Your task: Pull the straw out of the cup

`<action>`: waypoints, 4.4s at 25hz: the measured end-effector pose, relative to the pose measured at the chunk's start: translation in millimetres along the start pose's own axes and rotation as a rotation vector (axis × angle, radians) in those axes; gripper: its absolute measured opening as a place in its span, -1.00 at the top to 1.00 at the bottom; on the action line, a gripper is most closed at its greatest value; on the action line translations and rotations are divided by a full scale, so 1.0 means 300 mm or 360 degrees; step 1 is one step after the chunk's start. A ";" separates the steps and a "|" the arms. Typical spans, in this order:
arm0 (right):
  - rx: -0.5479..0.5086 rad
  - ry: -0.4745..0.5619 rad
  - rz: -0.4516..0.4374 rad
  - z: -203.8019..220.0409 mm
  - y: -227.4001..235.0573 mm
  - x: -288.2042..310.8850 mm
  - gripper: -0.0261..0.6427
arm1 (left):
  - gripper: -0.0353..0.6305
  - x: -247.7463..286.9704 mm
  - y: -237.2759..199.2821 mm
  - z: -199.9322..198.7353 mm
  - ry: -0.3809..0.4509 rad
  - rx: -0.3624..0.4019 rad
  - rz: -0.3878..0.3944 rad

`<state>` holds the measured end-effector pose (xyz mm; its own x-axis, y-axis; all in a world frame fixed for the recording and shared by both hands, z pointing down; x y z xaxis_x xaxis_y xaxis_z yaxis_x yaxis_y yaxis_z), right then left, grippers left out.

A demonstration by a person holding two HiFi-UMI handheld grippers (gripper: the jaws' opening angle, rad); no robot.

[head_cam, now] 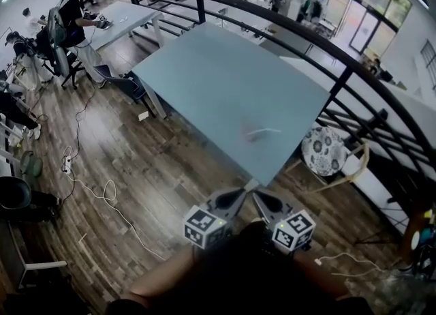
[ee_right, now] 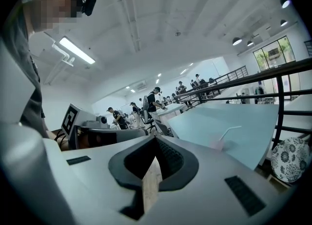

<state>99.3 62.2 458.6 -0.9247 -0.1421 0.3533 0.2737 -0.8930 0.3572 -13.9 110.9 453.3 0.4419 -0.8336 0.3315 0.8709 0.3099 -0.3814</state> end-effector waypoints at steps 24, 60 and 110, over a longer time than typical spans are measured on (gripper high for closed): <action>-0.0037 -0.0016 -0.0121 -0.280 0.504 0.094 0.89 | 0.86 0.437 -0.152 -0.277 0.0054 0.0045 -0.0133; 0.0348 0.0218 0.0406 -0.411 0.832 0.324 0.88 | 0.86 0.820 -0.531 -0.544 -0.0250 0.0292 0.0460; 0.1188 0.0229 0.0862 0.025 1.060 0.616 0.57 | 0.86 0.939 -0.799 -0.441 -0.0592 0.0326 0.0868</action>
<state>17.3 -244.9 643.8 -0.6315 -0.5549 0.5416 0.7303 -0.1910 0.6559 -126.7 -259.0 523.9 0.8407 -0.3332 0.4268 0.5103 0.7510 -0.4190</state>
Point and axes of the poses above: the fingertips, and each gripper's own axes: x forward along the fingers, y to its right, z out of its underside, the point moved 6 cm from there along -x, backward along the fingers, and after that the axes turned 6 degrees about -y, right-handed, at the moved point
